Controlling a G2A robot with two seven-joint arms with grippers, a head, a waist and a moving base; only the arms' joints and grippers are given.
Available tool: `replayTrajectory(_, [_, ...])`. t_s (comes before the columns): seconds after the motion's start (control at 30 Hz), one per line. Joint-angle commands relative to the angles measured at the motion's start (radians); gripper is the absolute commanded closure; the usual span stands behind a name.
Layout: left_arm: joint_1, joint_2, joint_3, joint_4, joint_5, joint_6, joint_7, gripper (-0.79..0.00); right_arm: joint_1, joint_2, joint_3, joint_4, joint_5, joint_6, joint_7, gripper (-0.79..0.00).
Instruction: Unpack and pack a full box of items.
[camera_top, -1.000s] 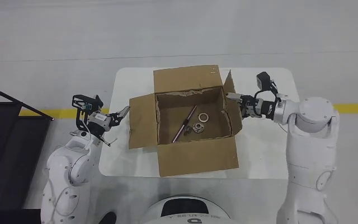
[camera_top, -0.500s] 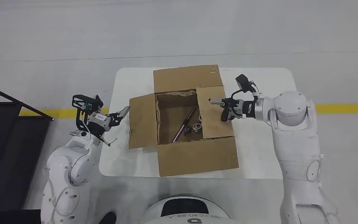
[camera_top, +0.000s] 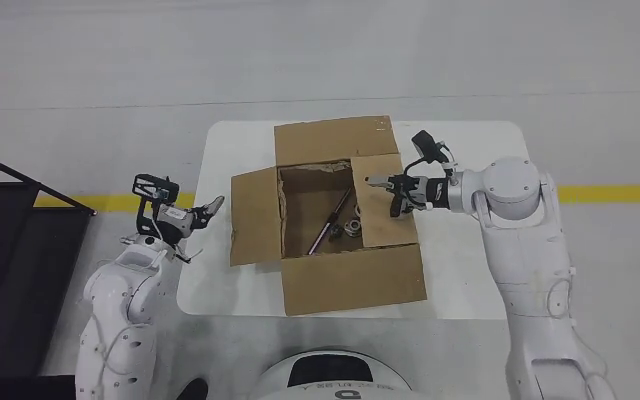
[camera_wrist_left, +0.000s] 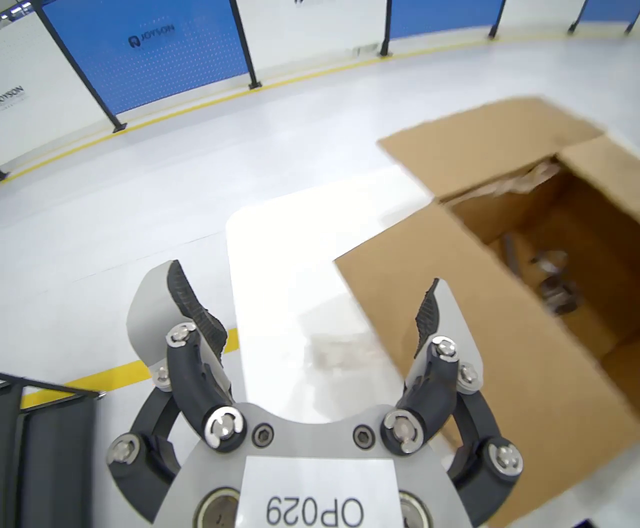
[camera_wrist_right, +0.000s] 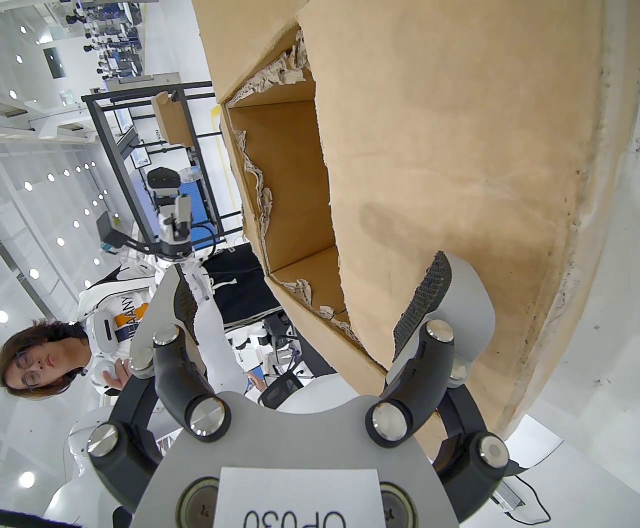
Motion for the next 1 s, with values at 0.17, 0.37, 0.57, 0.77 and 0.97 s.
replayTrajectory(0.17, [-0.059, 0.014, 0.051, 0.211, 0.270, 0.035, 0.058, -0.785, 0.000, 0.000, 0.000, 0.000, 0.000, 0.000, 0.000, -0.785])
replayTrajectory(0.37, [-0.112, 0.016, 0.159, 0.321, 0.438, 0.095, 0.111, -0.785, 0.000, 0.000, 0.000, 0.000, 0.000, 0.000, 0.000, -0.785])
replayTrajectory(0.57, [-0.111, 0.014, 0.173, 0.301, 0.295, 0.073, 0.232, -0.785, 0.000, 0.000, 0.000, 0.000, 0.000, 0.000, 0.000, -0.785])
replayTrajectory(0.77, [-0.102, 0.010, 0.103, 0.247, -0.132, -0.055, 0.306, -0.785, 0.000, 0.000, 0.000, 0.000, 0.000, 0.000, 0.000, -0.785])
replayTrajectory(0.97, [-0.085, 0.012, 0.110, 0.179, -0.149, -0.019, 0.324, -0.785, 0.000, 0.000, 0.000, 0.000, 0.000, 0.000, 0.000, -0.785])
